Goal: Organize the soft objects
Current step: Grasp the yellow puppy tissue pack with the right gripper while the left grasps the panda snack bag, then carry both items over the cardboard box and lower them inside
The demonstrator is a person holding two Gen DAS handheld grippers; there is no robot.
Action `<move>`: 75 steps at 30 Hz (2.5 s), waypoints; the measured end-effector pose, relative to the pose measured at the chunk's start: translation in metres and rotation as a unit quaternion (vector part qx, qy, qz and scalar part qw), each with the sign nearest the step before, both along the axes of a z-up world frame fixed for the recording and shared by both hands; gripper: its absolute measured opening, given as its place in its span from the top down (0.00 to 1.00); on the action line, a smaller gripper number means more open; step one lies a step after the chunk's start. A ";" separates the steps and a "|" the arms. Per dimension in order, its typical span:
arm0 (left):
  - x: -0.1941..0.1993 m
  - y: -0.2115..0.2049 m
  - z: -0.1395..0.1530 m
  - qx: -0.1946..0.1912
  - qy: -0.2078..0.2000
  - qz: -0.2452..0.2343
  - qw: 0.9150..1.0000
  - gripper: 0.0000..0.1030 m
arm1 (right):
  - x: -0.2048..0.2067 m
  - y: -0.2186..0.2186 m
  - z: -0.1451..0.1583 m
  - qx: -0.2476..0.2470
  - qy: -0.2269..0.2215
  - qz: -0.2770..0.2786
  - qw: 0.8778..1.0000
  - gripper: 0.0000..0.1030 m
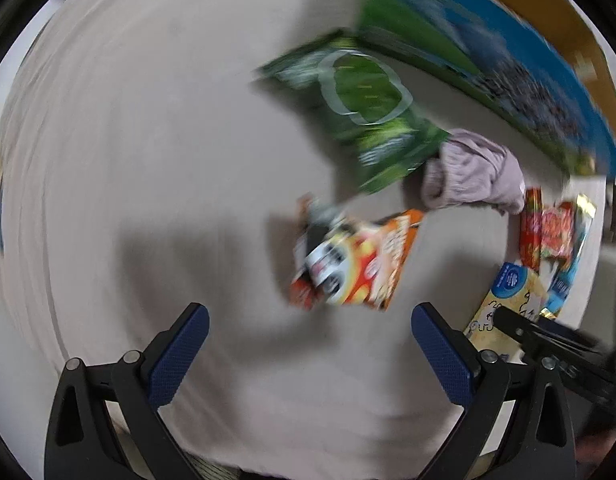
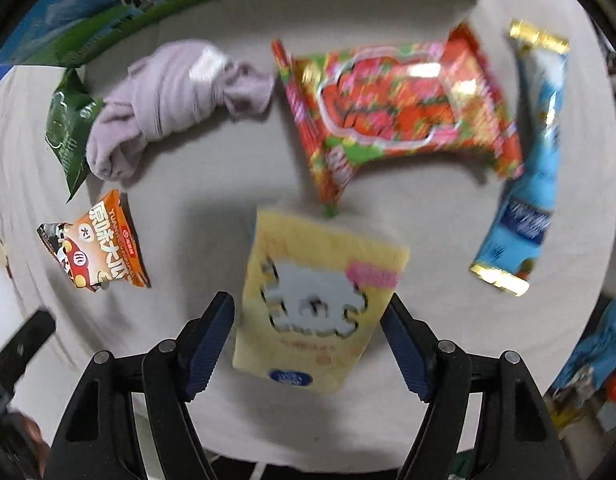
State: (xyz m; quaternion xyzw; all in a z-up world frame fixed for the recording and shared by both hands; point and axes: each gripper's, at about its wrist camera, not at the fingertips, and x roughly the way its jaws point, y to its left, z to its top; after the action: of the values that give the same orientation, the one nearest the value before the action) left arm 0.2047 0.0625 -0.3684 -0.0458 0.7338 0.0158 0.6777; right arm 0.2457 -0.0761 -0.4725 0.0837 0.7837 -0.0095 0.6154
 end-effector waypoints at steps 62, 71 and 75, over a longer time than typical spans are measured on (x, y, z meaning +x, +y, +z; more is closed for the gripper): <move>0.105 -0.088 0.164 -0.121 -0.152 -0.062 0.979 0.43 | 0.029 -0.046 0.212 0.043 -0.212 0.064 0.974 0.36; 0.236 -0.106 0.101 -0.157 -0.091 -0.074 0.981 0.43 | 0.153 -0.061 0.168 0.023 -0.210 0.028 0.977 0.36; 0.280 -0.112 0.072 -0.161 -0.072 -0.074 0.981 0.42 | 0.199 -0.061 0.136 0.010 -0.202 0.026 0.979 0.36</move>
State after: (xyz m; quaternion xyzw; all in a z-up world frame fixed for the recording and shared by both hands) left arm 0.4844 -0.0499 -0.2966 -0.1011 0.6772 -0.1565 0.7118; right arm 0.4448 -0.1370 -0.3368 0.0695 0.6455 0.0316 0.7600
